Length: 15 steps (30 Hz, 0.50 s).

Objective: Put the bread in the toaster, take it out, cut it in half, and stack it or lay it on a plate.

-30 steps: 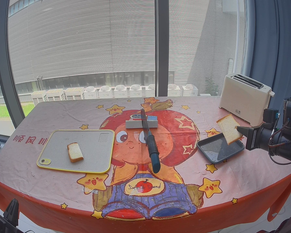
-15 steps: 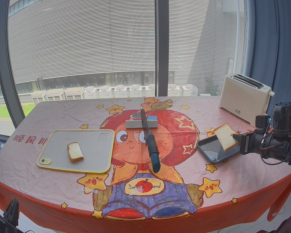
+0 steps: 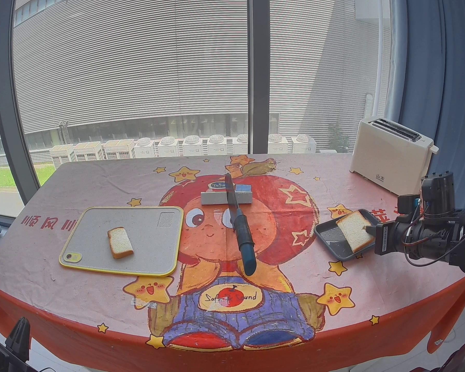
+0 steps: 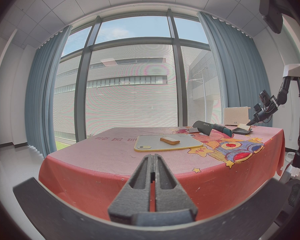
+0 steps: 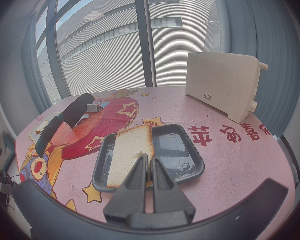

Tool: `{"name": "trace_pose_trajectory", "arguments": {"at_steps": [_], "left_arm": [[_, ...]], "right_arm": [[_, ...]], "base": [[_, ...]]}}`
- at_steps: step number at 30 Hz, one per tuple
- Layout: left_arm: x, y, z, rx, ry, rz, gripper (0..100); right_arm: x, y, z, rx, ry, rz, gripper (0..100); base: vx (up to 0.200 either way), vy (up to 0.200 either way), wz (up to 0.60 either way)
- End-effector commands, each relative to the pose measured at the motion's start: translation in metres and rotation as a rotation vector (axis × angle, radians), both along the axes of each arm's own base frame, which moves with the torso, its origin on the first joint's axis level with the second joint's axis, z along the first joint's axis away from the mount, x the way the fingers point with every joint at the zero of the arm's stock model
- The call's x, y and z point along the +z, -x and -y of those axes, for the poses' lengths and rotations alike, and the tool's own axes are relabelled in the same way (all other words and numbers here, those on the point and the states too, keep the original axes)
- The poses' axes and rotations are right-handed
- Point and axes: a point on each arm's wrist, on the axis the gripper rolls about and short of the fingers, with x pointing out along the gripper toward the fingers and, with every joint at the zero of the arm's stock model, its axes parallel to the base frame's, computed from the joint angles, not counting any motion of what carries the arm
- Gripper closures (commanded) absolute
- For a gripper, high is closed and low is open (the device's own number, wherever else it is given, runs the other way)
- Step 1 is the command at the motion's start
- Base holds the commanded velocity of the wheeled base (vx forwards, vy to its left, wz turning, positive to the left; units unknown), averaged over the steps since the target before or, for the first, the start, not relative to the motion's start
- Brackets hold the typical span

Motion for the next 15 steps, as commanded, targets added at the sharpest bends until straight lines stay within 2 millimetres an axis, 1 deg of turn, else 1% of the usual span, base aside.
{"name": "trace_pose_trajectory", "arguments": {"at_steps": [1,9,15], "left_arm": [[-0.0052,-0.0001,0.0,0.0,0.0,-0.001,100],[-0.0052,-0.0001,0.0,0.0,0.0,-0.001,100],[-0.0052,-0.0001,0.0,0.0,0.0,-0.001,100]], "right_arm": [[-0.0033,-0.0026,0.0002,-0.004,0.004,-0.012,100],[-0.0044,-0.0042,-0.0003,-0.005,0.002,-0.009,100],[-0.0077,-0.0095,0.001,-0.015,-0.001,0.011,100]], "base": [[0.0,0.0,0.0],[0.0,0.0,0.0],[0.0,0.0,0.0]]}}
